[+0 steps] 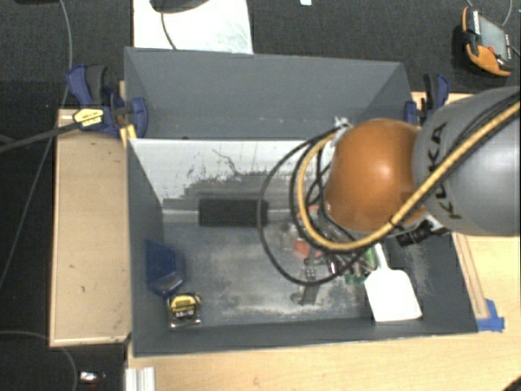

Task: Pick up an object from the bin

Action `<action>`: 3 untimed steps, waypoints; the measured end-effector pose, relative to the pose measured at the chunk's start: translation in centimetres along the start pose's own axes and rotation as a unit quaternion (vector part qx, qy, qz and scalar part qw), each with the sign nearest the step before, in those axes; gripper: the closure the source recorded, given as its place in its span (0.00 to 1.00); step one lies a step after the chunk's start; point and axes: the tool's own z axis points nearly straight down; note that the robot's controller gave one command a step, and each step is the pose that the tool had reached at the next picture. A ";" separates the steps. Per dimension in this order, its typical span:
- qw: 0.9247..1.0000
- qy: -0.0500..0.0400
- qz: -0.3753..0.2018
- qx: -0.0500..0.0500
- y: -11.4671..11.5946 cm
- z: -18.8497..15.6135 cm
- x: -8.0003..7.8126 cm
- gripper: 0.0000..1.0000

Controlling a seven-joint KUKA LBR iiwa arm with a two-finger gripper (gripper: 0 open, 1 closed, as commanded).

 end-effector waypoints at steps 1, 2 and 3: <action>1.000 -0.004 0.003 0.000 0.0 -0.3 -0.2 0.00; 0.999 -0.006 -0.051 0.000 -8.0 11.3 -4.8 0.00; 0.999 -0.013 0.046 -0.002 -10.1 3.1 -7.0 0.00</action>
Offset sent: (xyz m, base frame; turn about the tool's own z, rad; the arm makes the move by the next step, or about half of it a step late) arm 0.0450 -0.0774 -0.1121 -0.1065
